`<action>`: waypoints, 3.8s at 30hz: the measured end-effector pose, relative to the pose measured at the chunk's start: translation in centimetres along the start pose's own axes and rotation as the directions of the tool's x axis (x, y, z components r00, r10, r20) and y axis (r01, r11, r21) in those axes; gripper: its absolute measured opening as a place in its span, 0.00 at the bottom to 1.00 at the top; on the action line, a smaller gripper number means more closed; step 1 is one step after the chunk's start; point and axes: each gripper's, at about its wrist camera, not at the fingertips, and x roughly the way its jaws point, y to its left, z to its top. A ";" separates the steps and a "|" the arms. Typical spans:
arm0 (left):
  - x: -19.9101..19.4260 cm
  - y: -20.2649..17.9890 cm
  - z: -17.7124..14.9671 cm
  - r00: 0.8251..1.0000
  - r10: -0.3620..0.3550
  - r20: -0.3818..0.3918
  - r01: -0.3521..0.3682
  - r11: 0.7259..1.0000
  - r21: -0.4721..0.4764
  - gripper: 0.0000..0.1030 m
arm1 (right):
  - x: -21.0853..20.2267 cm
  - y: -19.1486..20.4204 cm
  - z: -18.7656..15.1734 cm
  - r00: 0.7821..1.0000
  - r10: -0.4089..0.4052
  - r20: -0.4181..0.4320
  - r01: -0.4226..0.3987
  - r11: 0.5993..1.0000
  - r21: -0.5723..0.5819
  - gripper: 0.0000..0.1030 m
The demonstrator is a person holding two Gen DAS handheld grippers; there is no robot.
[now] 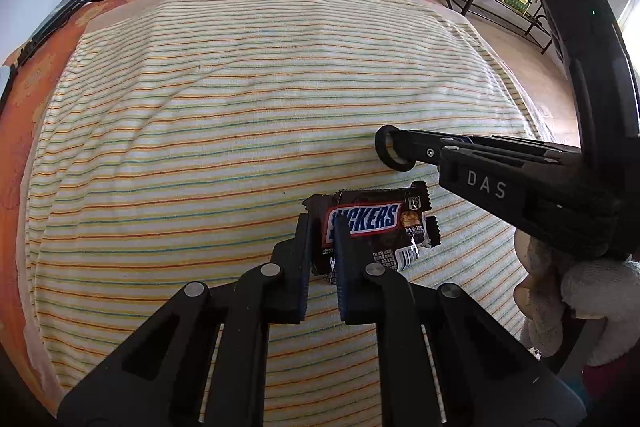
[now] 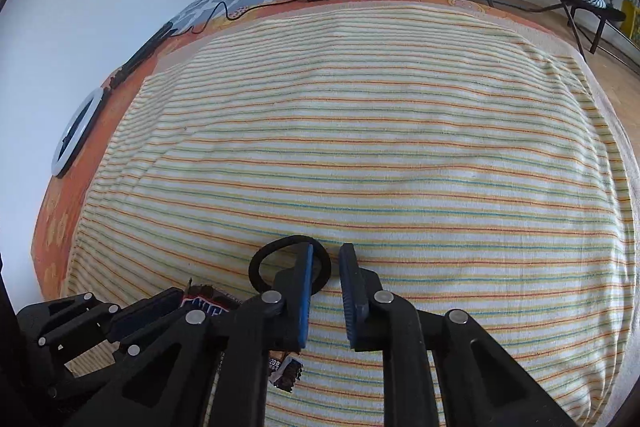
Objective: Collect trash
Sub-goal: 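Grasp the Snickers wrapper with the left tool while the right tool grasps the black hair tie, then carry the wrapper and hair tie over the blue basket and open both tools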
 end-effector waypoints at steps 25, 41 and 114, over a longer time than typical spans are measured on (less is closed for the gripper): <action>-9.5 -0.4 -1.2 0.985 -0.020 0.173 0.018 1.000 0.010 0.05 | -10.3 -0.3 -2.1 0.985 0.050 0.163 -0.052 0.999 0.005 0.01; -15.3 -3.2 -6.4 0.975 -0.021 0.222 0.003 0.997 0.082 0.05 | -16.1 0.3 -9.1 0.981 0.091 0.172 -0.083 0.995 -0.050 0.02; -12.2 -2.6 -23.6 0.996 0.056 -0.063 -0.049 0.994 0.095 0.50 | -13.1 2.8 -28.3 0.971 0.191 -0.144 -0.204 0.976 -0.081 0.38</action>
